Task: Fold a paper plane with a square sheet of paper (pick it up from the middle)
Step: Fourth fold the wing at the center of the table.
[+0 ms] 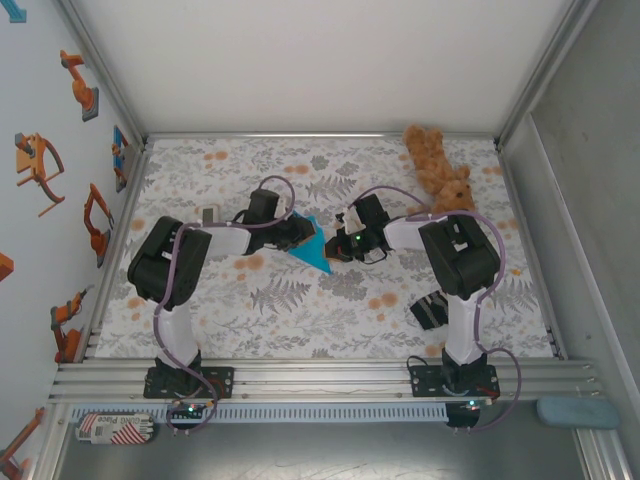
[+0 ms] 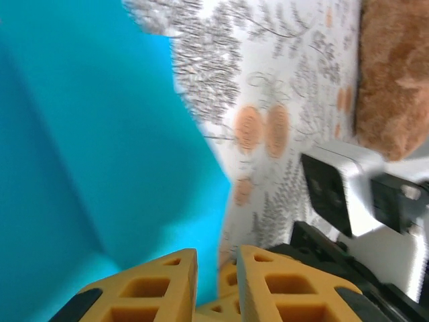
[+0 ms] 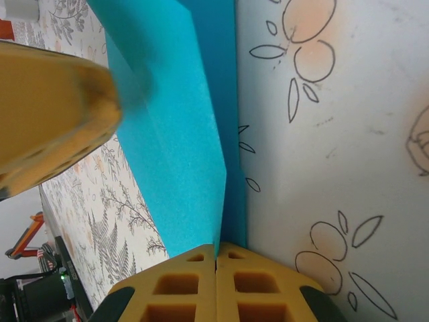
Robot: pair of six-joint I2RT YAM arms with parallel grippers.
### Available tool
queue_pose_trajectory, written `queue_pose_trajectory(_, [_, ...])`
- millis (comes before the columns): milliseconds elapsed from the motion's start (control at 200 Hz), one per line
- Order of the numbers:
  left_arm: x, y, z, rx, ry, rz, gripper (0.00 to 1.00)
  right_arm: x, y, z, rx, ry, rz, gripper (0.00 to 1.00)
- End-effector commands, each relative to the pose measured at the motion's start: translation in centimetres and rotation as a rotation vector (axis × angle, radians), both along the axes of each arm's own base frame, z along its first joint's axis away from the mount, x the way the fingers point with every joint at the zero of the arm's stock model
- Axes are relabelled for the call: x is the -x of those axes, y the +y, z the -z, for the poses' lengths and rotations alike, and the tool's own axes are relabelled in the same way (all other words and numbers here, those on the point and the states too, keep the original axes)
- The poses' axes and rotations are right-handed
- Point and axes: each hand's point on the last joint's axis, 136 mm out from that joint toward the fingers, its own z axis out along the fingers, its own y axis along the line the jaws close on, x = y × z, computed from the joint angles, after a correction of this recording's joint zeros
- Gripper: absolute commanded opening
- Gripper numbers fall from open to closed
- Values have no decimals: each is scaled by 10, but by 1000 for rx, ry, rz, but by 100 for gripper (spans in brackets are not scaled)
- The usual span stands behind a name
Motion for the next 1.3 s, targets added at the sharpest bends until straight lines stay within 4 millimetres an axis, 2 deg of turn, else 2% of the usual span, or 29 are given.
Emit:
queue_pose_trajectory(0, [1, -14, -16, 0, -54, 52, 23, 23, -29, 54, 177, 124, 25, 5])
queue_pose_trajectory(356, [-4, 0, 22, -118, 39, -7, 20, 25, -31, 57, 187, 131, 24, 5])
queue_pose_trajectory(771, [-2, 15, 39, -162, 88, -58, 14, 26, -31, 59, 194, 137, 22, 9])
queue_pose_trajectory(1292, [0, 22, 46, -184, 110, -81, 14, 28, -34, 62, 209, 144, 20, 10])
